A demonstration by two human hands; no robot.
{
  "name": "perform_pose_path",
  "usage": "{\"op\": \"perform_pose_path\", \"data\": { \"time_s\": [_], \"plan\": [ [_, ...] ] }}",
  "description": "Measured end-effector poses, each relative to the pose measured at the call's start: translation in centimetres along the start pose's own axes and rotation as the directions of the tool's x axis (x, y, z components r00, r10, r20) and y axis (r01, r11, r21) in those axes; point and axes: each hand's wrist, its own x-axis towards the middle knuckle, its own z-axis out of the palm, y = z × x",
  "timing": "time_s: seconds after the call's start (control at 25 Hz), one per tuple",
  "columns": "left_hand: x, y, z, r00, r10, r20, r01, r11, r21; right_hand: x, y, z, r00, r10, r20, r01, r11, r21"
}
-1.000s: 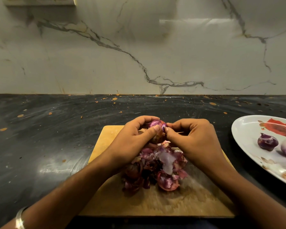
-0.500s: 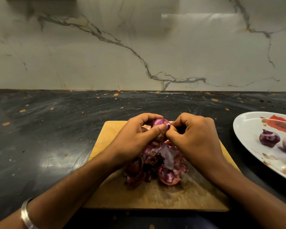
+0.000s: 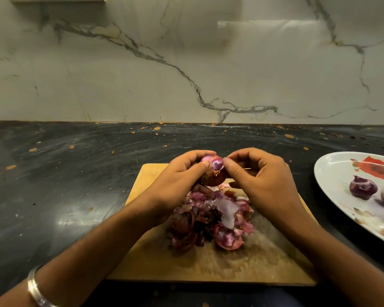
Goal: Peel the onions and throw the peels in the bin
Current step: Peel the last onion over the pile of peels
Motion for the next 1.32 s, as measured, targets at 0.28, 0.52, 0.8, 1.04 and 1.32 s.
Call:
{"op": "perform_pose_path", "data": {
  "time_s": [0.28,0.52,0.8,1.04,1.32],
  "plan": [
    [-0.11,0.39,-0.47,0.999,-0.023,0.028,0.022,1.000,0.019,0.39,-0.13,-0.47,0.994,0.054,0.099,-0.068,0.988,0.137],
    [-0.20,0.17,-0.05,1.000,-0.012,0.017,0.012,1.000,-0.021,0.15,0.12,-0.17,0.999,-0.033,-0.015,0.033,0.998,0.056],
    [0.06,0.43,-0.25,1.000,-0.026,0.014,0.029,0.977,-0.212,0.46,0.41,-0.24,0.998,0.060,0.016,-0.062,0.989,0.135],
    [0.37,0.30,-0.85,0.998,-0.056,-0.037,0.046,0.973,-0.225,0.15,0.22,0.13,0.993,-0.003,0.119,0.015,0.994,-0.105],
    [0.30,0.04,-0.71,0.997,-0.070,0.010,0.071,0.979,-0.194,0.11,-0.22,-0.19,0.996,0.009,0.090,-0.020,0.991,0.129]
  ]
}}
